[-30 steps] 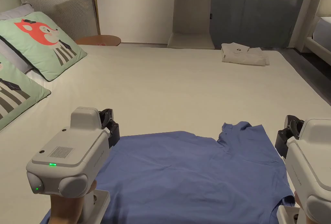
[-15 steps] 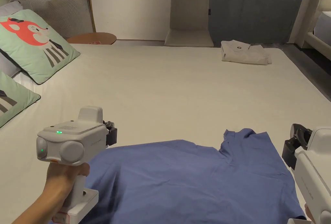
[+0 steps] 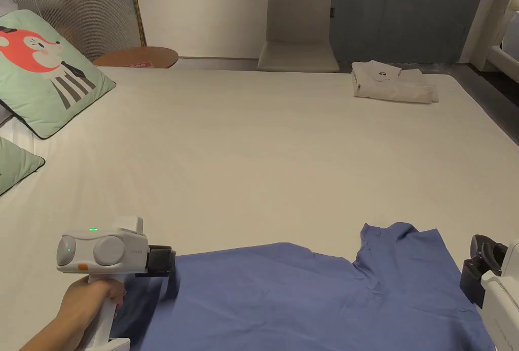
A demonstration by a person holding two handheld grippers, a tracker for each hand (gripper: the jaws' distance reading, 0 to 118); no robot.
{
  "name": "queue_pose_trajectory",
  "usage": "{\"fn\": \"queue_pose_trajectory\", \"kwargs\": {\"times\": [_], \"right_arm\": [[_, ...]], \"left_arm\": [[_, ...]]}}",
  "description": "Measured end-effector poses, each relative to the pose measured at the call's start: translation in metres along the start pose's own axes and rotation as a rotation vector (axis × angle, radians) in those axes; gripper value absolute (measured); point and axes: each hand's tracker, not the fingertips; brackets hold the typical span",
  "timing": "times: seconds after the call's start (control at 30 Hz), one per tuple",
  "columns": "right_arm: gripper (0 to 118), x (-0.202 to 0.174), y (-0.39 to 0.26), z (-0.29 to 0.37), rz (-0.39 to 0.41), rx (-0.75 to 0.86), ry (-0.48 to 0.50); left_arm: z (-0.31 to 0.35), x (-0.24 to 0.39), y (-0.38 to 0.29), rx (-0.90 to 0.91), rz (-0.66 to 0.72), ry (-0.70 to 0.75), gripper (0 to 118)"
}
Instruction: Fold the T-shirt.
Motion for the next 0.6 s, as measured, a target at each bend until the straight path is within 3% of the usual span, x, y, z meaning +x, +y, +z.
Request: {"fn": "queue_pose_trajectory", "kwargs": {"times": [0.1,0.17,0.2,0.23,0.33,0.5,0.6], "right_arm": [[1,0.0,-0.004,-0.002,-0.007,-0.017,0.006],[1,0.0,-0.007,-0.002,-0.007,-0.028,0.007],[1,0.001,-0.008,-0.002,-0.008,-0.031,0.007],[1,0.002,-0.009,-0.002,-0.01,-0.037,0.006],[1,0.008,-0.012,-0.006,-0.03,-0.053,0.003],[1,0.032,-0.009,-0.036,-0.098,-0.17,-0.001],[28,0.049,-0.009,-0.077,-0.108,-0.289,-0.032]], "left_arm": [[-0.01,0.004,-0.008,-0.035,-0.015,0.017,50],[-0.006,0.007,-0.013,-0.004,-0.018,0.002,33],[-0.005,0.008,-0.012,0.003,-0.025,-0.002,14],[-0.003,0.01,-0.012,0.005,-0.038,-0.035,6],[0.006,0.02,-0.014,0.048,-0.111,0.023,7],[0.042,0.013,-0.01,0.123,-0.048,-0.033,6],[0.068,0.016,-0.009,0.177,-0.092,-0.045,6]]}}
